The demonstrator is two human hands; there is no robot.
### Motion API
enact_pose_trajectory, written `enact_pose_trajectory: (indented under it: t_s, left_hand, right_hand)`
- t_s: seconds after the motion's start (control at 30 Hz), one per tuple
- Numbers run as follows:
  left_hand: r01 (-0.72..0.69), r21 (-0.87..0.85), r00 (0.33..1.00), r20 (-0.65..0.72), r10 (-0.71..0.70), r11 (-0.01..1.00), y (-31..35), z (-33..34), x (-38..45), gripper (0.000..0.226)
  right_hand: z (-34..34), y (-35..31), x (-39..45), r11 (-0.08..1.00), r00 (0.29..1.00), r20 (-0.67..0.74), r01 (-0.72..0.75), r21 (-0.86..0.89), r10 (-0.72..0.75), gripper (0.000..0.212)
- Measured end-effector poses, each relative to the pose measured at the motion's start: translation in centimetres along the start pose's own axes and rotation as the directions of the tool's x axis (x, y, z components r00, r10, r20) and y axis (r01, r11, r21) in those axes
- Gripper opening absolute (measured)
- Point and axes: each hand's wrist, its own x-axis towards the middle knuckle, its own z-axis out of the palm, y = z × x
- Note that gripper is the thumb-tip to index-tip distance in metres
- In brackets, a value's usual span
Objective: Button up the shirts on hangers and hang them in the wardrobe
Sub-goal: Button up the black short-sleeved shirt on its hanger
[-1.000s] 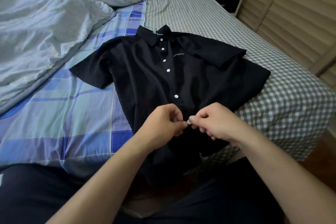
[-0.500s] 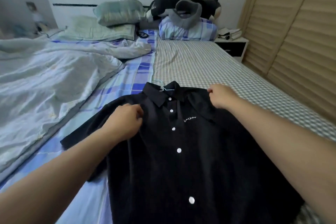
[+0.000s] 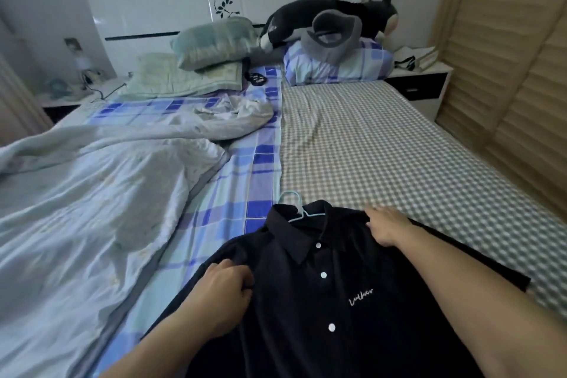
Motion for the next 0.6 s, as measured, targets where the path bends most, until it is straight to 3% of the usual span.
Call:
enact_pose_trajectory:
  t_s: [0.1,0.23,0.37,0.43,0.6]
  left_hand:
    - [0.013,-0.022,0.997,-0.072,-0.014,1.000,0.2,-1.1,0.9,0.025]
    - [-0.052,-0.168,0.950,-0.313,-0.003,0.984,3.3,-4.9,0.0,0.026]
    - [-0.235,-0.101,0.825,-0.546,0.144,0.967,11.5,-14.3,-1.7,0.048]
    - [-0.340,-0.037,0.748,-0.617,0.246,0.940,16.7,-20.4,-2.9,0.051]
    - [-0.588,0.002,0.551,-0.731,0.403,0.809,30.5,-37.2,-5.9,0.035]
  right_hand:
    - [0.9,-0.1,0.2,0.997,0.980,-0.190,0.069,0.045,-0.059,0.013]
    - [-3.9,1.5,-5.4,0.974,0.813,-0.573,0.200,0.106,-0.105,0.026]
    - [-16.4,5.9,-15.9,0.959,0.726,-0.683,0.244,0.146,-0.081,0.007]
    - [-24.1,8.5,-21.6,0.943,0.691,-0.722,0.259,0.211,-0.029,0.014]
    - [-41.0,15.0,-34.6,0.950,0.540,-0.842,0.253,0.182,0.017,0.023]
